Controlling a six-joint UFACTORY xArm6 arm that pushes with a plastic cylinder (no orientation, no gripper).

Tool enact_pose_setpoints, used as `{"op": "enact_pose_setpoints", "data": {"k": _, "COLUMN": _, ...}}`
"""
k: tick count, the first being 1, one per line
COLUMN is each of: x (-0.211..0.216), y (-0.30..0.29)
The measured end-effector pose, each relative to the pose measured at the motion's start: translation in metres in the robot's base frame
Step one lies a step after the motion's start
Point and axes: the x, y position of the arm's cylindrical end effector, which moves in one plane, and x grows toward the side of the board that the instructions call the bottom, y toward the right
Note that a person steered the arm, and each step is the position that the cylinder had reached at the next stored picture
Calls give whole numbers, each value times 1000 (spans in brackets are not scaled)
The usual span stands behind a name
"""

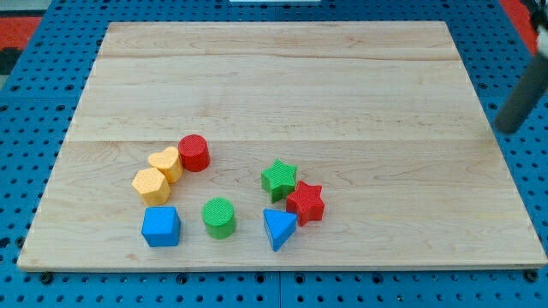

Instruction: Point your arm to the blue triangle

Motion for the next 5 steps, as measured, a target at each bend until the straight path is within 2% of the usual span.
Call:
{"op": "enact_pose_setpoints", "data": {"k": 1, "x": 25, "y": -106}}
{"op": "enact_pose_setpoints", "data": {"k": 2, "x": 39, "y": -157}}
{"op": "enact_pose_setpoints", "data": {"k": 3, "x": 90, "y": -119}}
{"op": "enact_pose_setpoints", "data": {"k": 4, "x": 152, "y": -154}}
{"op": "enact_pose_setpoints", "data": {"k": 5, "x": 151, "y": -237}}
